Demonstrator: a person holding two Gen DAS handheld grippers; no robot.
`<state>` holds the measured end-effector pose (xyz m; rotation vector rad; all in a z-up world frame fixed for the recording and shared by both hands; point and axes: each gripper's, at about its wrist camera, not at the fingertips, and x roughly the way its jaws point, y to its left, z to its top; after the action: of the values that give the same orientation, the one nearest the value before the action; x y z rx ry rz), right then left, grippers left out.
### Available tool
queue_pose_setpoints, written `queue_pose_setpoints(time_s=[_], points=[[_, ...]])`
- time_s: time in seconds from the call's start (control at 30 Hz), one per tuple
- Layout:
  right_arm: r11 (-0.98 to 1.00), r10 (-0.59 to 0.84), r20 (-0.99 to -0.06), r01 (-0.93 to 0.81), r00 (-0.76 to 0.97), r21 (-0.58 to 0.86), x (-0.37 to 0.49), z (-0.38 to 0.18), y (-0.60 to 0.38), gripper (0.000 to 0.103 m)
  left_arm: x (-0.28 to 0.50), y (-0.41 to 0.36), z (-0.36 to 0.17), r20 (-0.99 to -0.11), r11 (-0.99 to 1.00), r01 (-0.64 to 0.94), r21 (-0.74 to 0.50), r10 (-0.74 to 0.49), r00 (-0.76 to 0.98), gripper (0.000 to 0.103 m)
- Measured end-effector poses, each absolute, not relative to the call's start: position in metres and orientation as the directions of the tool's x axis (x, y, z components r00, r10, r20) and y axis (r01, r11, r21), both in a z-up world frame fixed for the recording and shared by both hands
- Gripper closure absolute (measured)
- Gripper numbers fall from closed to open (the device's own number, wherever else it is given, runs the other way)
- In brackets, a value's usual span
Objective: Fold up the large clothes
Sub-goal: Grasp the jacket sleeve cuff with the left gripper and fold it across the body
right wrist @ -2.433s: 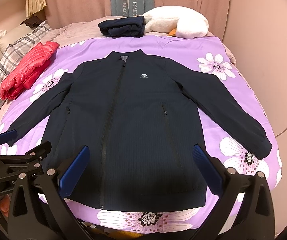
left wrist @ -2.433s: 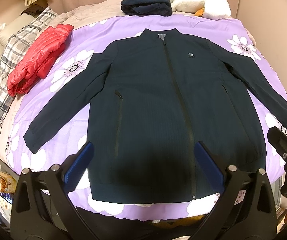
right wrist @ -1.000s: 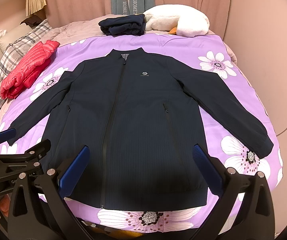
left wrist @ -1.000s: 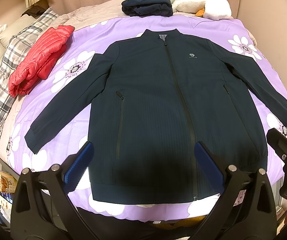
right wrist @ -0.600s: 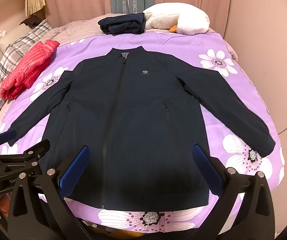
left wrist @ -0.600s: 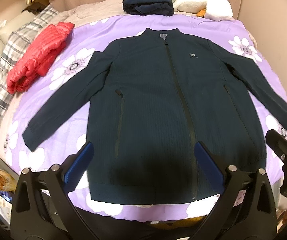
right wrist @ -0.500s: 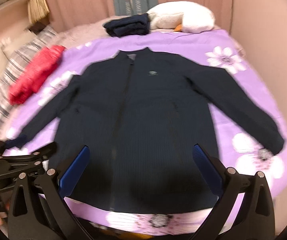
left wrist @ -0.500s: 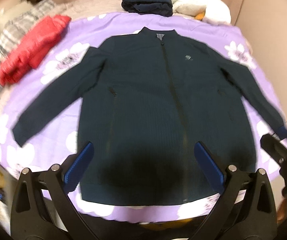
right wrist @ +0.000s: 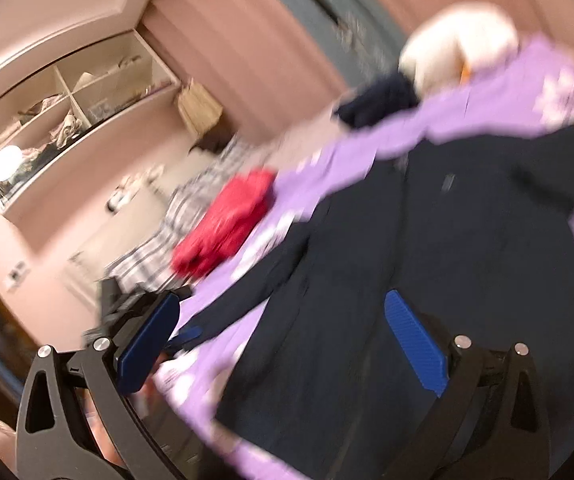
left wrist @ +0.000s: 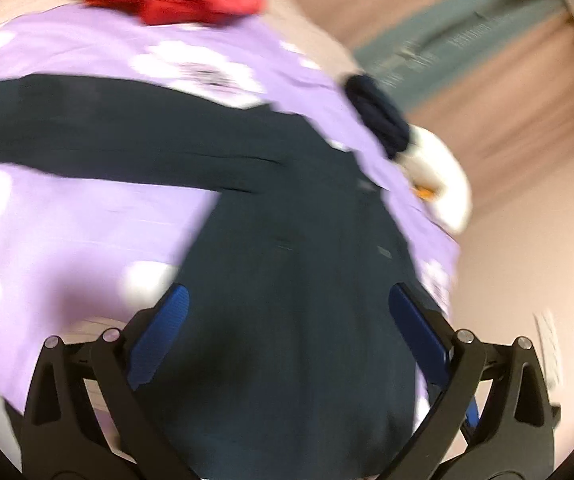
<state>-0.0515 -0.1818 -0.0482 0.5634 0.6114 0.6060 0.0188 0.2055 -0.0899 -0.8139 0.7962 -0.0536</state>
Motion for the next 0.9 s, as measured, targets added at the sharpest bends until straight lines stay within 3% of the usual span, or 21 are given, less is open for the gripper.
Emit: queue_pose_setpoints(time_s=[0.17, 0.43, 0.6, 0.9], points=[[0.752, 0.617, -0.416, -0.344, 0.669, 0.562, -0.050, -0.042, -0.169, 0.001, 0.007, 0.279, -0.143, -0.615, 0.516, -0.424, -0.744, -0.283, 0.736, 0.002], [0.779, 0.604, -0.475, -0.345, 0.640, 0.524, -0.033, -0.055, -0.163, 0.001, -0.003, 0.355, -0.185, -0.573, 0.280, -0.512, -0.812, -0.213, 0.791, 0.002], [0.775, 0.612, -0.491, -0.348, 0.620, 0.527, -0.021, -0.060, -0.158, 0.001, 0.014, 0.378, -0.186, -0.565, 0.280, -0.513, -0.812, -0.151, 0.811, 0.002], [0.778, 0.614, -0.515, -0.351, 0.598, 0.520, -0.004, -0.063, -0.148, 0.001, 0.055, 0.408, -0.186, -0.645, 0.297, -0.606, -0.739, -0.048, 0.763, 0.002]])
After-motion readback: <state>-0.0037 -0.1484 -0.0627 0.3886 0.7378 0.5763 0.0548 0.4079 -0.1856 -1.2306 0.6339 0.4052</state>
